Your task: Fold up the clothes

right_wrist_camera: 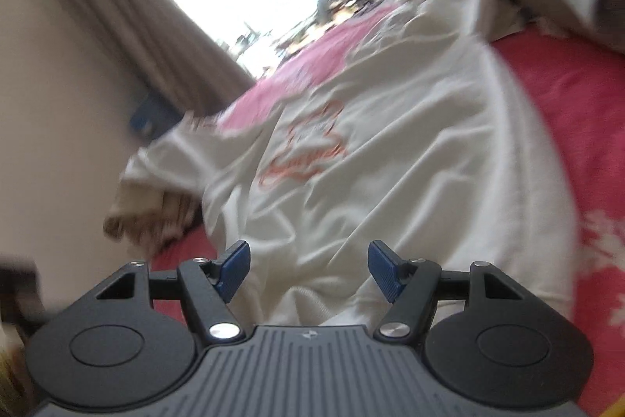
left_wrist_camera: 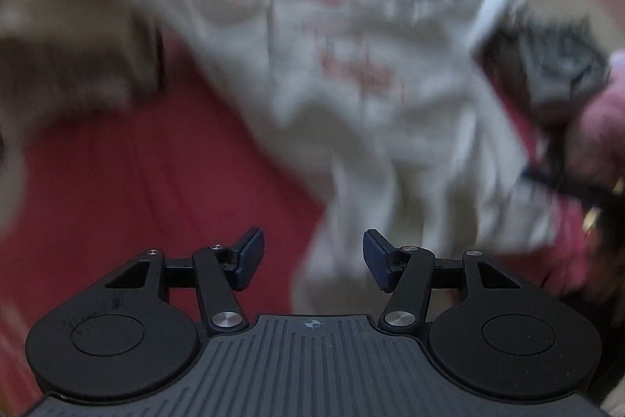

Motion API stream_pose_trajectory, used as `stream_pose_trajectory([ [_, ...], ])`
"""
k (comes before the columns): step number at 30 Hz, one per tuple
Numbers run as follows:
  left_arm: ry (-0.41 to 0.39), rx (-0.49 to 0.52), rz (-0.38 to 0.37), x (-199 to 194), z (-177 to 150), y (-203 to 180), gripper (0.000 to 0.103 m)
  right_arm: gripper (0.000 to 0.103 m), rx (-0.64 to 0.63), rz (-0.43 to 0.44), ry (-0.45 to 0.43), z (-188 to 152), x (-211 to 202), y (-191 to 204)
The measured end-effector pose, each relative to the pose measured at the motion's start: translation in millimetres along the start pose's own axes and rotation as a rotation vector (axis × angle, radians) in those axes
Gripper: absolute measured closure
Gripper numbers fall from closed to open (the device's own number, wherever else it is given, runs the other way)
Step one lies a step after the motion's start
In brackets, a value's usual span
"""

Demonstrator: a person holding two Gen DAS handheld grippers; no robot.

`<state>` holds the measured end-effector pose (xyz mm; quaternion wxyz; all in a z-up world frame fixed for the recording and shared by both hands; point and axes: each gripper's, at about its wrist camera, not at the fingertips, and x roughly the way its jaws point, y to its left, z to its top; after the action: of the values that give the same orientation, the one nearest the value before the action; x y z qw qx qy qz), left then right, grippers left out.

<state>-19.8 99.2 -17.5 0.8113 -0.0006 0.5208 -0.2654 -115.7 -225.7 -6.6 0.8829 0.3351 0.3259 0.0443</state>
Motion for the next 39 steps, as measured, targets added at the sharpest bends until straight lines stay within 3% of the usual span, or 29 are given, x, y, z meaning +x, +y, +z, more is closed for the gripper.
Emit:
stream_pose_trajectory([
  [4,0.060,-0.022,-0.025,27,-35,-14,0.047,0.034,0.159,-0.039,-0.062,3,-30,-27],
  [9,0.056,-0.102,0.000,34,-50,-12,0.047,0.034,0.349,-0.088,-0.100,-5,-62,-64],
  [14,0.028,-0.236,-0.027,37,-48,3,0.049,0.034,0.514,-0.190,-0.034,-10,-69,-96],
  [18,0.022,-0.323,-0.045,36,-50,15,0.061,0.034,0.606,-0.240,0.066,-9,-61,-121],
  [22,0.021,-0.411,-0.061,37,-51,26,0.077,0.040,0.583,-0.247,0.172,-8,-35,-126],
  [24,0.012,-0.448,-0.062,39,-51,27,0.091,0.062,0.547,-0.245,0.222,-11,-22,-120],
  [25,0.007,-0.465,-0.061,39,-51,28,0.093,0.086,0.509,-0.244,0.234,-10,-19,-114],
  [26,-0.001,-0.464,-0.055,37,-51,27,0.097,0.093,0.483,-0.236,0.231,-6,-23,-109],
  [29,-0.020,-0.432,-0.055,21,-47,23,0.098,0.096,0.400,-0.221,0.208,11,-43,-92],
  [33,-0.019,-0.435,-0.129,-14,-47,32,0.099,0.097,0.292,-0.247,0.196,43,-83,-80],
  [35,0.011,-0.447,-0.154,-27,-53,36,0.099,0.098,0.262,-0.287,0.231,51,-90,-86],
  [39,0.125,-0.413,-0.127,-16,-75,31,0.098,0.099,0.261,-0.389,0.352,36,-78,-111],
])
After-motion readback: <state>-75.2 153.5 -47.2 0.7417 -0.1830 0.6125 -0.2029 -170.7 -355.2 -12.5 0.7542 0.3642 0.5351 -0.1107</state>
